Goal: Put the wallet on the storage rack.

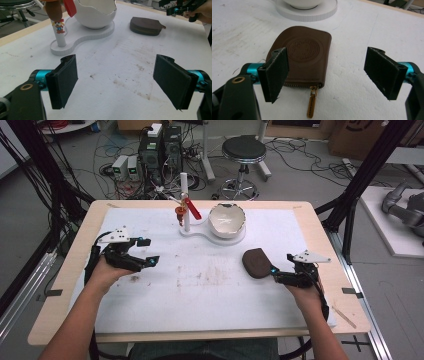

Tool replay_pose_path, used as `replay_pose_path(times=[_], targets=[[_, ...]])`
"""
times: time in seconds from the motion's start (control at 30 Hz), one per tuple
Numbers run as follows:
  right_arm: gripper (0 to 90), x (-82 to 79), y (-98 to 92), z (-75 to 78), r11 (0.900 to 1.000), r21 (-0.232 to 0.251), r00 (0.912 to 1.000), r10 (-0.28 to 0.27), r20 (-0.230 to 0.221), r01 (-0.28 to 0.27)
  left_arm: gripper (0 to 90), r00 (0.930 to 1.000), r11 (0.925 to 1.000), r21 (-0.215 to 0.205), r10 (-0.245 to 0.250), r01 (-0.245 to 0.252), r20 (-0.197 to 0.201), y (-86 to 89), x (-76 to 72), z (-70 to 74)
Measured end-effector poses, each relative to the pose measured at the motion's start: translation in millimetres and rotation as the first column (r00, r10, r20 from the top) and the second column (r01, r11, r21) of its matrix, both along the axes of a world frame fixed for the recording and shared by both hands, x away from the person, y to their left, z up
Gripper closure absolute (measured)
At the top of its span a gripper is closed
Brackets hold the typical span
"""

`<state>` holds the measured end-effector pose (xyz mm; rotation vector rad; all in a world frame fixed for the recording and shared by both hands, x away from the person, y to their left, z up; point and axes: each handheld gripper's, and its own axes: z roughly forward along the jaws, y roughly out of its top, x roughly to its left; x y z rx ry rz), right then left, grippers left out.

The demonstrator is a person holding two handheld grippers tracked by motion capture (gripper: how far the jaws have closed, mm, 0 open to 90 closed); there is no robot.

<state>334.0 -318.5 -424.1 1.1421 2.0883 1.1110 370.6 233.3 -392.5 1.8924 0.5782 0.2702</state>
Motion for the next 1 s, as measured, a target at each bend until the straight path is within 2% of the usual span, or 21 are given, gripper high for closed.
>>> replay_pose_path(times=[0.17, 0.2, 0.37, 0.5, 0.67, 0.83, 1.0], targets=[[20.7, -1.5, -0.6, -4.8, 1.0, -0.022, 0.9994, 0.013, -0.031, -0.013, 19.8, 0.9999, 0.9999, 0.009, -0.006, 0.006, -0.008, -1.4, 0.7, -2.6], [23.8, -1.5, -1.5, -7.2, 0.999, -0.035, 0.9989, 0.021, -0.041, -0.023, 19.7, 0.9999, 0.9998, 0.014, -0.011, 0.011, -0.008, -1.7, 0.8, -3.0], [26.4, -2.2, -4.4, -13.1, 0.997, -0.067, 0.9967, 0.039, -0.072, -0.044, 19.8, 0.9997, 0.9996, 0.022, -0.02, 0.02, -0.014, -3.9, 1.2, -5.2], [33.5, -2.0, -8.6, -18.3, 0.995, -0.079, 0.9929, 0.051, -0.107, -0.06, 19.8, 0.9993, 0.9994, 0.024, -0.022, 0.023, -0.032, -5.0, 2.1, -7.1], [42.2, -0.2, -6.3, -23.6, 0.99, -0.111, 0.9857, 0.073, -0.152, -0.09, 19.8, 0.9991, 0.9993, 0.018, -0.031, 0.032, -0.03, -6.5, 1.9, -7.2], [55.5, 0.7, -2.2, -26.3, 0.983, -0.141, 0.9781, 0.092, -0.187, -0.119, 19.8, 0.9991, 0.9992, 0.022, -0.032, 0.032, -0.028, -6.5, 2.0, -7.6], [70.3, -0.1, 0.2, -24.9, 0.983, -0.129, 0.9715, 0.1, -0.215, -0.13, 19.8, 0.9991, 0.999, 0.029, -0.032, 0.033, -0.027, -5.8, 2.1, -7.6]])
